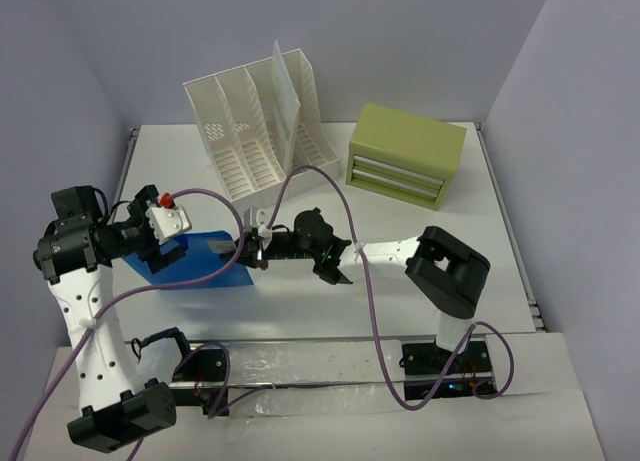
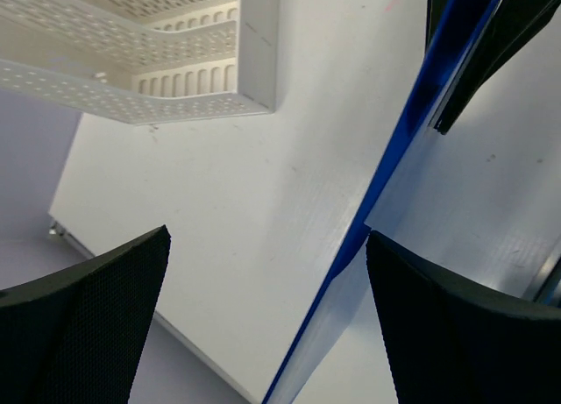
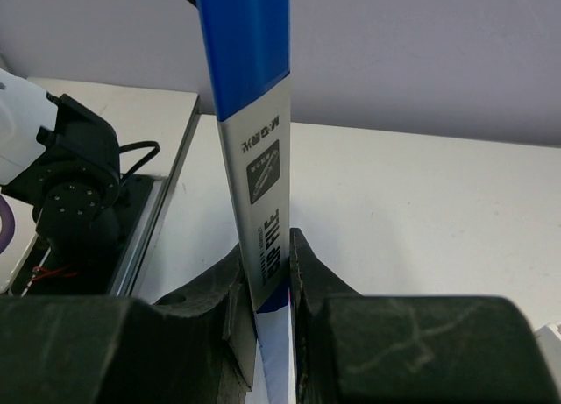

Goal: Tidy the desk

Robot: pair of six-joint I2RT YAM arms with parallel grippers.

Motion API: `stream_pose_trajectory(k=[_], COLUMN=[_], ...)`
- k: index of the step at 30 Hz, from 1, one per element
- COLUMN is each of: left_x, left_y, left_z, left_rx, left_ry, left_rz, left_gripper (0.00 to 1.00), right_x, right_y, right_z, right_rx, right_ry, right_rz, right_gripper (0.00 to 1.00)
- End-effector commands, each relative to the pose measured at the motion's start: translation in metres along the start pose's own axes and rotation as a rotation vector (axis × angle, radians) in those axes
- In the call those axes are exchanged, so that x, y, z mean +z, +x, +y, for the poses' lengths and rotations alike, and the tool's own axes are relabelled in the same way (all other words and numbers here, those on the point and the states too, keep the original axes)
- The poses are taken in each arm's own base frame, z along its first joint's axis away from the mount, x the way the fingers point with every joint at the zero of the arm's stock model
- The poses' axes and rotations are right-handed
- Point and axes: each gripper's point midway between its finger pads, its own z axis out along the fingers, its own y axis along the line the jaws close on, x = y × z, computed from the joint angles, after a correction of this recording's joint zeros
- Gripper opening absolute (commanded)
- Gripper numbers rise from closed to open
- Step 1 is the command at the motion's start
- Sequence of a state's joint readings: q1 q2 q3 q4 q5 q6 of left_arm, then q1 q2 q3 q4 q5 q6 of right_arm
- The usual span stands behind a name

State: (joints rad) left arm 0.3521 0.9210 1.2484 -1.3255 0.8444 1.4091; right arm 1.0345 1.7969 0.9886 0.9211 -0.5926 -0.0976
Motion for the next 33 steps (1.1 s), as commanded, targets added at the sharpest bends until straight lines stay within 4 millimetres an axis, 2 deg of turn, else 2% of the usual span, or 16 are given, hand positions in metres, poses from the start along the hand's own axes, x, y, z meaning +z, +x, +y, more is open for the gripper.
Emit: stream_pose_trajectory(k=[1,5,8,11,13,16,18,21,23,27,28,31,33], left_x=[0.006,0.007,0.0,0.0,0.006,0.019,0.024,0.026,0.026,0.026,0.026,0.026,0.026], left_y=[-0.009,-0.025,-0.039,-0.042,-0.033,-0.01,0.002,0.008,0.009,0.004,0.002,0.0,-0.002], left_z=[0.019,0.021,0.024,0.016,0.009,-0.002,-0.013,-0.021,-0.025,-0.024,-0.024,-0.029,-0.03], left_rx=[0.03,0.065,0.11,0.135,0.11,0.066,0.054,0.057,0.073,0.076,0.074,0.102,0.11], left_ry=[-0.041,-0.041,-0.037,0.02,0.071,0.139,0.181,0.203,0.207,0.193,0.192,0.212,0.211], left_rz=[-0.002,-0.037,-0.054,-0.055,-0.028,0.038,0.064,0.078,0.081,0.064,0.057,0.036,0.027], left_gripper=[0.99,0.99,0.99,0.98,0.94,0.81,0.78,0.74,0.63,0.05,0.0,0.0,0.0], right_x=[-0.003,-0.002,0.0,0.001,0.001,0.001,0.001,0.001,0.003,0.006,0.007,0.01,0.012], right_y=[-0.009,-0.003,-0.002,-0.002,-0.002,-0.002,-0.002,-0.003,-0.003,0.003,0.004,0.002,0.003], right_z=[0.015,0.014,0.014,0.014,0.015,0.014,0.013,0.012,0.011,0.009,0.008,0.005,0.003], right_rx=[-0.049,-0.052,-0.054,-0.056,-0.061,-0.069,-0.076,-0.081,-0.082,-0.065,-0.06,-0.043,-0.025], right_ry=[-0.067,-0.07,-0.077,-0.083,-0.089,-0.087,-0.084,-0.082,-0.082,-0.077,-0.075,-0.059,-0.048], right_rz=[-0.024,-0.006,0.001,0.0,-0.001,-0.001,0.0,-0.001,-0.002,0.008,0.009,0.001,-0.002], right_gripper=[0.0,0.0,0.0,0.0,0.0,0.0,0.0,0.0,0.0,0.0,0.0,0.0,0.06])
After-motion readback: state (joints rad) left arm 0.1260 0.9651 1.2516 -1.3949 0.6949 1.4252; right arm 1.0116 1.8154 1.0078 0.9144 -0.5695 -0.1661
